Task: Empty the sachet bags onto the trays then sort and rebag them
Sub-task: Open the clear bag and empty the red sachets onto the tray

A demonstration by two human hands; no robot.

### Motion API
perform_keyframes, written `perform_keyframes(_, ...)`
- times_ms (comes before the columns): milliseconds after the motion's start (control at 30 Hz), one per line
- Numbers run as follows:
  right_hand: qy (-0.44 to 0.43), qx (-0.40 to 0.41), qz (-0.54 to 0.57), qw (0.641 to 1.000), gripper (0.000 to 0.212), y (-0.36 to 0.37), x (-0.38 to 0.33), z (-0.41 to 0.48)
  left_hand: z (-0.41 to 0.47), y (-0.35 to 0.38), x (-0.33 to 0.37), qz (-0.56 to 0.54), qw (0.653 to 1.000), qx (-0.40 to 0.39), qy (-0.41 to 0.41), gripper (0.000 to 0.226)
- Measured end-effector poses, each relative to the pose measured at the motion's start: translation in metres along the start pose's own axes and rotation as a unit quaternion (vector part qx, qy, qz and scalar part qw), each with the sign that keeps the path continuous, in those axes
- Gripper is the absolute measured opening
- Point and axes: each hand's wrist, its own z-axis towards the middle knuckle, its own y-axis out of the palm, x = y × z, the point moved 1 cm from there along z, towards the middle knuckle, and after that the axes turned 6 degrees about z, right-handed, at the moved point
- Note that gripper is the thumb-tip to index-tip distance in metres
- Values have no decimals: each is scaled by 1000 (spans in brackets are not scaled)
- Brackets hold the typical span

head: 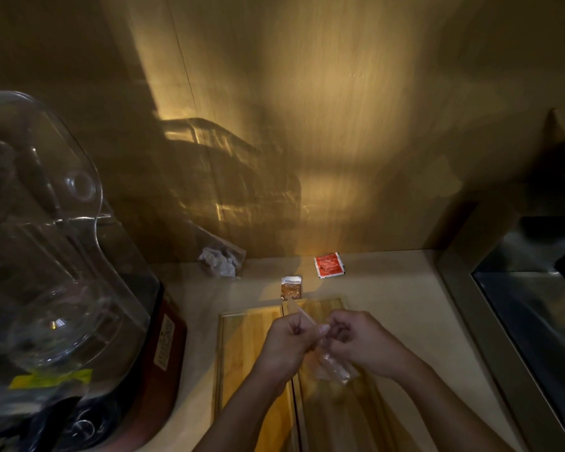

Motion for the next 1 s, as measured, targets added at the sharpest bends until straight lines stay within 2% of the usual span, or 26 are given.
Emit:
perform_keyframes(200, -22, 24, -86, 996, 4, 5, -1, 5, -3, -2, 0, 107, 994, -16, 7, 21)
perform_keyframes(300, -48, 31, -129, 990, 15, 8, -2, 2, -3, -8, 1, 138, 990, -39, -14, 28)
perform_keyframes(533, -87, 35, -147, 985, 10, 15, 0, -3, -9, -18, -1, 191, 975, -95, -59, 16)
perform_keyframes(633, -47, 103, -141, 983, 6, 10, 1, -3, -14, -17, -1, 260, 961, -30, -92, 11)
perform_keyframes(700, -9, 154, -129, 980, 12, 1, 2, -2, -19, -21, 1, 345, 931, 50, -109, 15)
perform_keyframes(767, 21, 166, -130, 977, 15, -6, 4, -3, -25, -27, 1, 389, 911, 102, -96, 13)
perform_keyframes(833, 40, 131, -146, 980, 13, -6, 2, -4, -27, -31, 0, 385, 913, 117, -67, 9)
perform_keyframes(900, 39, 93, -150, 984, 13, 2, -1, -4, -26, -31, -3, 347, 930, 107, -55, 17)
perform_keyframes(1000, 24, 89, -152, 984, 13, 15, -6, 0, -26, -27, -4, 304, 944, 113, -63, 20)
